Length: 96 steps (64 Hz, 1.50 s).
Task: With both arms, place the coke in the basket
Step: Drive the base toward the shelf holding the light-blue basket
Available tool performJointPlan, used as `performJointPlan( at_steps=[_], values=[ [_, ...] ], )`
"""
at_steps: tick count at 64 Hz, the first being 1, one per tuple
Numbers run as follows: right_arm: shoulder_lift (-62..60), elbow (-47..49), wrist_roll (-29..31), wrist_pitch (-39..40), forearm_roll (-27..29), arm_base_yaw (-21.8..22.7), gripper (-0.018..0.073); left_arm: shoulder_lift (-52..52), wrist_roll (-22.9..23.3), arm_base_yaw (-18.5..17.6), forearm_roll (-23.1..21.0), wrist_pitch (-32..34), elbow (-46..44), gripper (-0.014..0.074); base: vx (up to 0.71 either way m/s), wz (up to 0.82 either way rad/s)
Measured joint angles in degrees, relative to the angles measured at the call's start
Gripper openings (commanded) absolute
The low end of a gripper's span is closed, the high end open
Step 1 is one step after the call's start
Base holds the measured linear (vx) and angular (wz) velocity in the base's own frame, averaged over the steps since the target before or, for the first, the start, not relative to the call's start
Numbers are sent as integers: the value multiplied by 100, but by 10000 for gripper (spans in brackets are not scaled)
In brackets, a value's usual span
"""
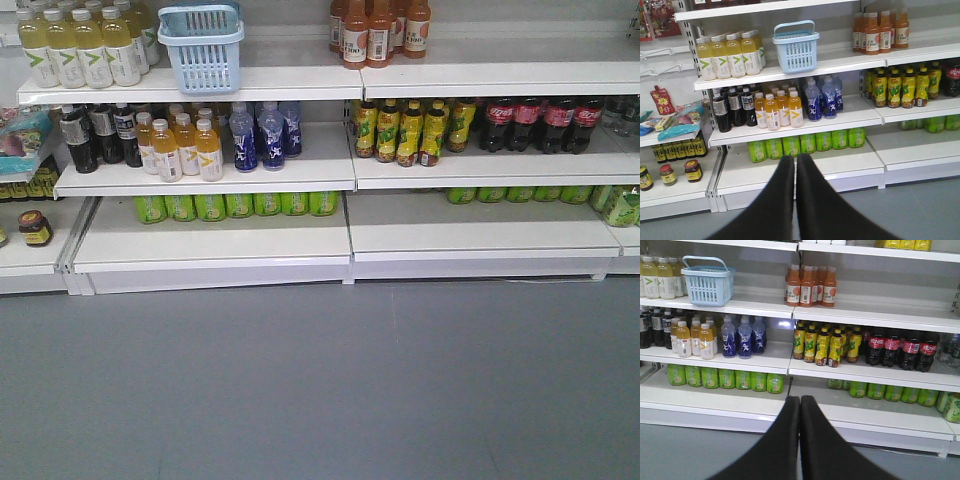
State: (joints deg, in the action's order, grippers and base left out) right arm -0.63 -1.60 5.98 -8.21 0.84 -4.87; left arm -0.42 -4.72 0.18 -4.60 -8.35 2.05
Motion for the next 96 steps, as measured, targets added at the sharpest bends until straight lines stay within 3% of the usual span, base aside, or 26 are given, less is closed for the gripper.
performJointPlan(
  at_steps=[96],
  values=[
    [0, 0, 0, 0, 0, 0, -10, 0, 0, 0, 0, 0, 0, -6, 0, 0]
  ],
)
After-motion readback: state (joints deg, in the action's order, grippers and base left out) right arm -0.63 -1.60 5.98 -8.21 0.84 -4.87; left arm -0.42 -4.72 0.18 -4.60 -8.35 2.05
